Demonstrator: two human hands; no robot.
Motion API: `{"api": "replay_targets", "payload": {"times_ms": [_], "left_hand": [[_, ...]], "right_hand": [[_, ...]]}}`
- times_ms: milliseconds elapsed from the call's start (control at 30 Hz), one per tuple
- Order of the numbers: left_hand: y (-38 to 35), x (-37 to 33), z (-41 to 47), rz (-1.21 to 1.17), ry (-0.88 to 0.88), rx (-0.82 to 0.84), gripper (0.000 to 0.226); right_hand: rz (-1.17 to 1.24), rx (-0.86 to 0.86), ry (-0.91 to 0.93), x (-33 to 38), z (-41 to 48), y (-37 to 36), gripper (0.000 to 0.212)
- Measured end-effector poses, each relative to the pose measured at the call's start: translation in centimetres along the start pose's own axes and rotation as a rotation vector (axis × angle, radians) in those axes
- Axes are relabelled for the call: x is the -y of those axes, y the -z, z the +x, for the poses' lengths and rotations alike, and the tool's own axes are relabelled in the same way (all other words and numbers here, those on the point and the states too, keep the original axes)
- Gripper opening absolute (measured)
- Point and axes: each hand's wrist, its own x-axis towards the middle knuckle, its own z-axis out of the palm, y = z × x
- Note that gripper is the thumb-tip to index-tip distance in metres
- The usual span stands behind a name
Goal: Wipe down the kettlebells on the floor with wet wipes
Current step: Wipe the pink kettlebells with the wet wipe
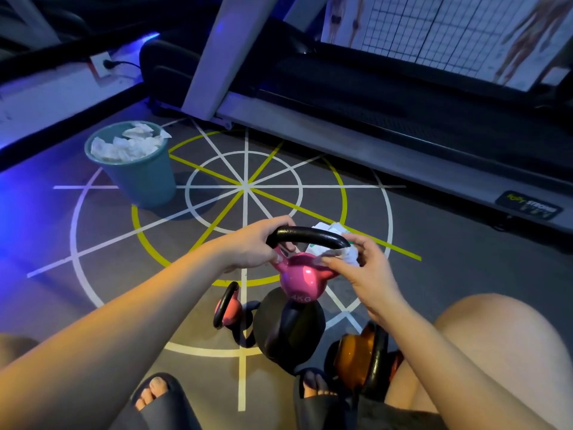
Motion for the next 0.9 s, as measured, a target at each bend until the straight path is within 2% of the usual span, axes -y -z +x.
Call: {"api": "replay_targets", "payload": {"times_ms": [100,267,400,533,633,700,833,900], "left_hand": [[-0.3,-0.4,-0.1,0.018,-0.02,0.01,0.039],[-0.4,-0.1,0.0,0.03,0.01,-0.011,0.042],[-0.2,-0.1,-0.3,0.104,0.019,-0.012,0.037],[-0.6,-0.5,0.1,0.182,0.006,-0.016,0.036],[-0.7,-0.7,0.6,0.152,0.011,-0.026,0.035],[-0.6,-0.6,0.7,0.118,0.017,-0.028,0.035],[-0.6,-0.4,0.6,0.108,0.043,-0.023,0.035],[-0.7,-0.8,0.6,0.165,0.024,-0.008,0.034]], "right_hand": [[0.022,-0.036,-0.088,-0.8,0.4,-2.0,0.028],[0.147,-0.124,-0.16,-0.4,1.2,-2.9,0.022],[-0.001,0.008,-0.022,1.5,1.1,-2.3,0.01],[-0.216,0.108,0.036,3.5,1.0,-1.2,0.015],[-0.37,0.016,0.083,3.8,0.8,-1.7,0.027],[-0.395,-0.06,0.097,3.3,0.7,-2.1,0.017],[-0.172,-0.207,0.042,1.5,0.1,-2.6,0.011],[-0.108,-0.222,0.015,1.1,0.0,-2.5,0.012]]}}
